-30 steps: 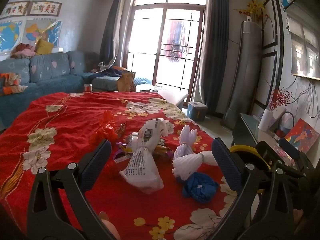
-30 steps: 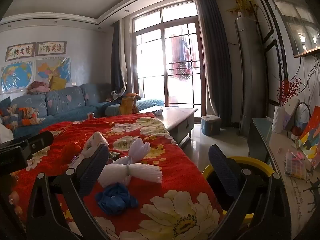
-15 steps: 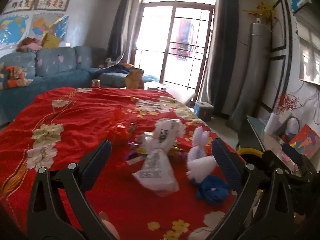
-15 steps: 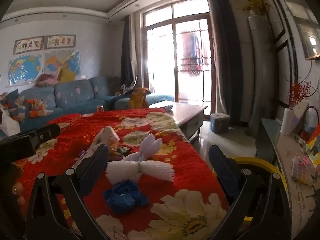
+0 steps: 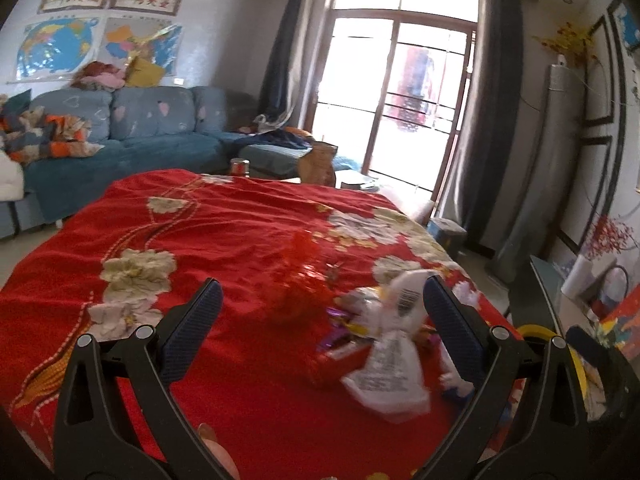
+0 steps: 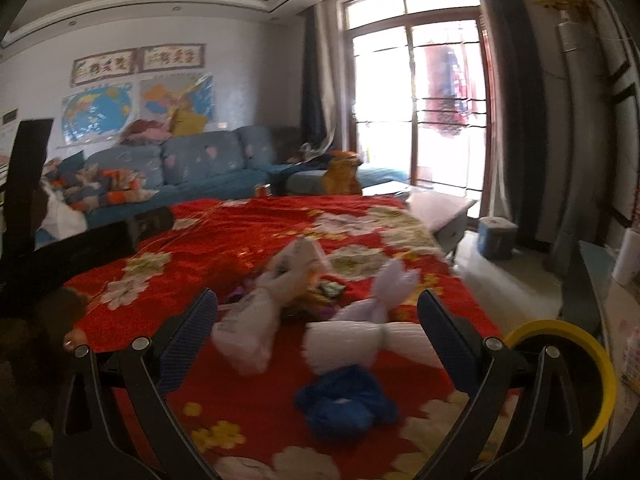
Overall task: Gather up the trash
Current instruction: 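Move the left tool toward the red plastic bag on the bedspread, then grasp the red plastic bag with the left tool while the right tool grasps the white printed bag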
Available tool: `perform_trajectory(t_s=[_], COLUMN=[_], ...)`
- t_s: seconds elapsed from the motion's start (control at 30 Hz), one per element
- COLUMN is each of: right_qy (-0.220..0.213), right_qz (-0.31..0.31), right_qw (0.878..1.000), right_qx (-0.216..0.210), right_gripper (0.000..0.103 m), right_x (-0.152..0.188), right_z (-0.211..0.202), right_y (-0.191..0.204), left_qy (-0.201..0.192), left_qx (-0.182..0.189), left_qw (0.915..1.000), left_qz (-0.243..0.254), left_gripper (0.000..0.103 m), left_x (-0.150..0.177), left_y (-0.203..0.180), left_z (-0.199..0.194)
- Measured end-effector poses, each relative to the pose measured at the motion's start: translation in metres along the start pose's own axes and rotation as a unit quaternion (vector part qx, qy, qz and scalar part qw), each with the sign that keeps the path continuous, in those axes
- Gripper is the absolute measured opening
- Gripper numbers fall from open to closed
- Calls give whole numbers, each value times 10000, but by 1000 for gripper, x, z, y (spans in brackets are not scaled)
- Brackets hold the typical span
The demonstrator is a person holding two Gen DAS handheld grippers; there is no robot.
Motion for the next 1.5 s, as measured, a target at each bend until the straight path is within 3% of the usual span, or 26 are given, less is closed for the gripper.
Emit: perform_trajectory(t_s=[0.27,0.43,0.7,0.9,1.17,1.23,1.3,1.43,1.5], right_qy=[486,925,1329,1716,1962,1987,2007,1977,1942], right_qz=[-16,163,320,269,367,394,426,428,462], right_qw=[9984,9948,9891,9827,9774,9764,9750,9751,9755], right_qx=[-284,-402,-548,-648,-692,-754,-854,-907,-927], right_gripper=[97,97,96,83,73,64,55,46,44], right_x=[-2,3,7,21,34,36,37,38,39], right_z=[33,61,99,121,136,137,137,135,133], right_y=[19,17,16,19,16,16,16,16,15], left_qy=[206,614,1188,1580,1924,1988,2083,2163,2151], left_qx=[-279,-250,107,434,540,547,578,647,681], left_qw=[9993,9978,9927,9863,9797,9785,9763,9742,9742], left_qz=[-128,-34,-164,-168,-136,-76,-66,-66,-77], left_gripper=[92,92,92,92,92,86,70,50,34], left_x=[-7,-4,-6,-3,10,13,16,21,22], left_y=[32,44,52,38,24,21,20,19,20], left_z=[26,58,104,135,168,171,175,177,175])
Point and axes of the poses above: each gripper's, at about its wrist camera, not at the fingertips, and z roughly the way its jaws point, y to its left, x to its underside, the point moved 2 cm from there along z, roughly the way its jaws point, and after that the axes turned 7 degrees about -x, right-handed, at the moved point
